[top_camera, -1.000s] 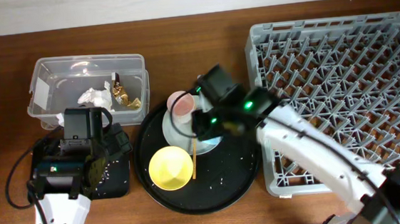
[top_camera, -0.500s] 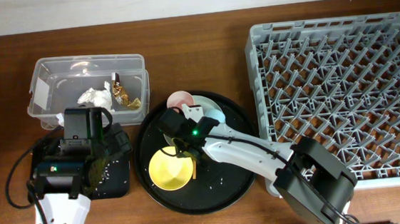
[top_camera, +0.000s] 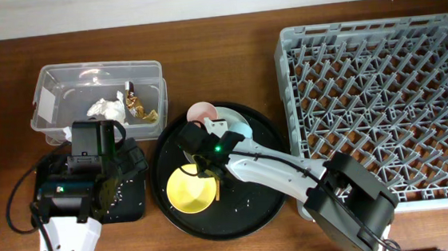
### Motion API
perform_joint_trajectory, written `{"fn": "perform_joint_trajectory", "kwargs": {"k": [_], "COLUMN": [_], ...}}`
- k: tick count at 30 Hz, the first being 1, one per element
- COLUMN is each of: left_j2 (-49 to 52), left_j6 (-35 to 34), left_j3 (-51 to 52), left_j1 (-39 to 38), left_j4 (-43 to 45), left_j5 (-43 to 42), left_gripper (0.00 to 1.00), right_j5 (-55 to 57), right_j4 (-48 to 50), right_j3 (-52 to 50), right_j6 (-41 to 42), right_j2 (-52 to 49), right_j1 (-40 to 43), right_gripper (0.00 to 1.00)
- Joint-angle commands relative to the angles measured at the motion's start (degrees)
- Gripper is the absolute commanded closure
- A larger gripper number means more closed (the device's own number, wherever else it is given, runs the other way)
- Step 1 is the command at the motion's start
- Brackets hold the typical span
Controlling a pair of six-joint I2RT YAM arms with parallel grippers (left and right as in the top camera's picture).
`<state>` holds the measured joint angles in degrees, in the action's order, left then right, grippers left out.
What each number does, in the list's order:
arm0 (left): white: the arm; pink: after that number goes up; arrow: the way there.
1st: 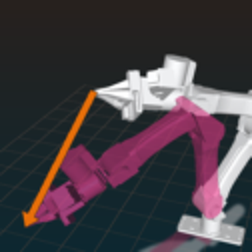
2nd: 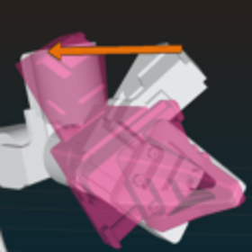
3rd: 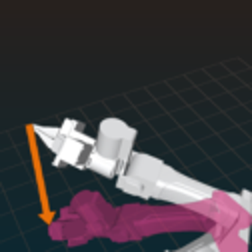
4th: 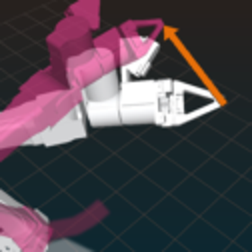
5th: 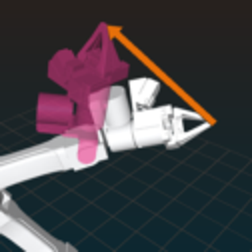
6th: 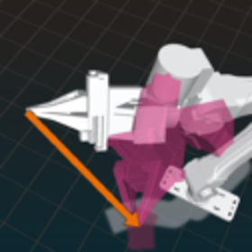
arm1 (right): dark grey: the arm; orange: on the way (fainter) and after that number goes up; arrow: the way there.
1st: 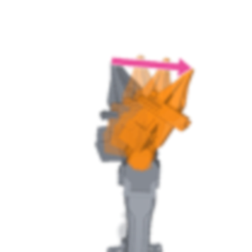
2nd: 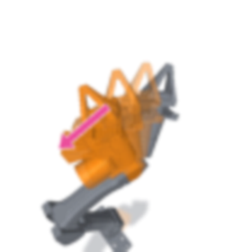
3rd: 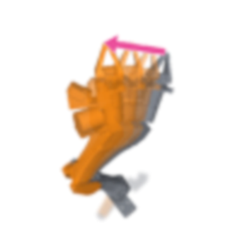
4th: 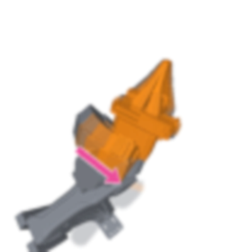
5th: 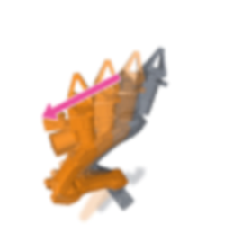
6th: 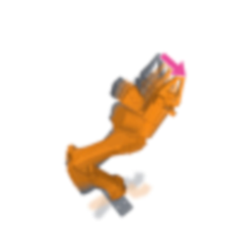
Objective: Sort waste into correct bins and load items into the dishwasher rack
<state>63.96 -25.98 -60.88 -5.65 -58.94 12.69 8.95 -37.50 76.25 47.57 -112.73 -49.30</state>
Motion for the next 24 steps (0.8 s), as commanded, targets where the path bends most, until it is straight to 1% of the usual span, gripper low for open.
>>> {"fn": "perform_joint_trajectory", "kwargs": {"k": [1,2,11,15,21,24], "left_j2": [-0.11,-0.11,-0.11,-0.11,-0.11,-0.11], "left_j6": [0.09,0.09,0.09,0.09,0.09,0.09], "left_j3": [-0.55,-0.55,-0.55,-0.55,-0.55,-0.55], "left_j1": [0.20,0.20,0.20,0.20,0.20,0.20], "left_j4": [0.09,0.09,0.09,0.09,0.09,0.09], "left_j5": [0.63,0.61,0.61,0.63,0.63,0.63], "left_gripper": [0.01,0.01,0.01,0.01,0.01,0.01], "right_j5": [0.09,0.09,0.11,0.55,0.28,0.39], "right_j4": [-0.22,-0.48,-2.82,-2.29,-2.14,-2.34], "right_j3": [-0.42,-0.42,-0.46,-0.50,-0.48,0.00], "right_j6": [0.98,1.01,0.98,1.01,0.96,0.92], "right_j2": [-0.92,-0.92,-0.92,-1.25,-1.27,0.92], "right_j1": [-0.31,-0.31,-0.31,-0.31,-0.31,-0.20], "right_gripper": [0.83,0.84,0.85,0.84,0.96,0.96]}}
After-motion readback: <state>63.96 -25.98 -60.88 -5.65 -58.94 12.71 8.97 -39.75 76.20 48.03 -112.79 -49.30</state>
